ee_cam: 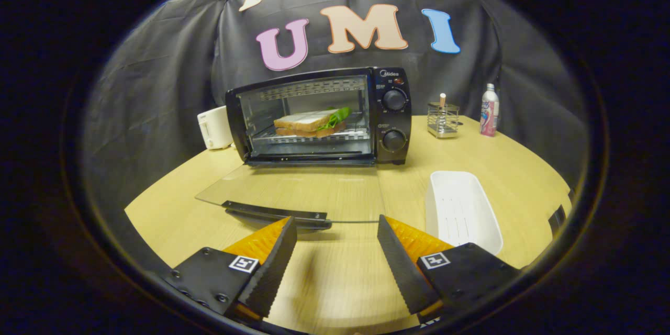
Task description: Open the toaster oven, put the food inside, and close the toaster oven door.
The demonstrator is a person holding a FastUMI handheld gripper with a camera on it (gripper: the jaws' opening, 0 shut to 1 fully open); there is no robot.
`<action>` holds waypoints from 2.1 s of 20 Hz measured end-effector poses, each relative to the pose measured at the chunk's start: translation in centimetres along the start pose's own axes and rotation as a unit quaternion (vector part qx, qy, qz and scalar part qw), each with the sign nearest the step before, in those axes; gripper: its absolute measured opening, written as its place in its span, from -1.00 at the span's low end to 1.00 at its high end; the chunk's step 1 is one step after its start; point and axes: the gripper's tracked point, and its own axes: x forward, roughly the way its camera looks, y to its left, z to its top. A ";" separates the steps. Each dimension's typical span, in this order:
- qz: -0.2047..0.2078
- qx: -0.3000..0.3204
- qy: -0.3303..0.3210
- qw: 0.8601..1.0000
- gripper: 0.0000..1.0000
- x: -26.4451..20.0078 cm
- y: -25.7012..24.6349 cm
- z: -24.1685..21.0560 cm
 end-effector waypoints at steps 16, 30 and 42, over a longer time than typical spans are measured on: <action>0.015 0.022 -0.078 0.997 0.96 0.1 1.2 6.3; 0.016 0.029 -0.137 0.990 1.00 2.2 1.7 15.8; 0.008 0.031 -0.165 0.986 1.00 6.7 1.7 21.5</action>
